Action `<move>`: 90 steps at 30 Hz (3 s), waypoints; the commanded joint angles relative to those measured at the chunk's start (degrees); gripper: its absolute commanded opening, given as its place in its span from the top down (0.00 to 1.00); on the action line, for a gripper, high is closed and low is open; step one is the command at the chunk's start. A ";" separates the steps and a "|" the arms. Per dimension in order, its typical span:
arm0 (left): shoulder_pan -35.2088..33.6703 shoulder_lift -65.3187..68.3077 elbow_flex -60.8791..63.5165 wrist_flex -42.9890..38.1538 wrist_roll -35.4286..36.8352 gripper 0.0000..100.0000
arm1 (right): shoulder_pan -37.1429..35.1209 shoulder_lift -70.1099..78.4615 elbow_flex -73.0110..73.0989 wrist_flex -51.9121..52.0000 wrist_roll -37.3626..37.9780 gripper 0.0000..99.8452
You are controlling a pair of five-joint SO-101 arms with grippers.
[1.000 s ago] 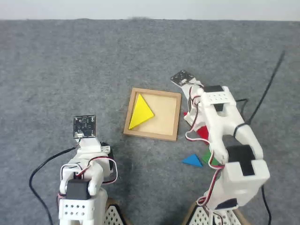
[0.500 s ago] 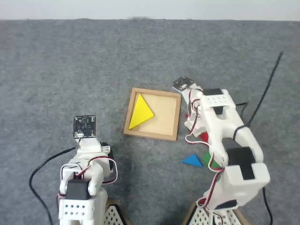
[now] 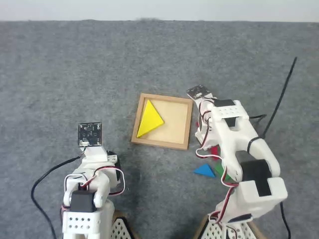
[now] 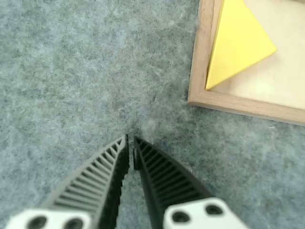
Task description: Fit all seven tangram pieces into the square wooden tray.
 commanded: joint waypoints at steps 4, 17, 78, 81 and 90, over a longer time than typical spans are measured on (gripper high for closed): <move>-0.35 -1.14 -0.75 0.26 -0.88 0.99 | -0.75 -1.19 -9.85 7.34 -4.22 0.99; -0.35 -1.14 -0.75 0.26 -0.88 0.99 | -11.03 -0.57 -28.31 14.37 -9.23 0.99; -0.35 -1.14 -0.75 0.26 -0.88 0.99 | -18.33 26.95 -51.87 -0.92 -81.93 0.59; -0.35 -1.14 -0.75 0.26 -0.88 0.99 | -19.56 24.66 -52.04 2.24 -77.98 0.59; -0.35 -1.14 -0.75 0.26 -0.88 0.99 | -13.14 7.16 -50.90 16.31 -51.60 0.57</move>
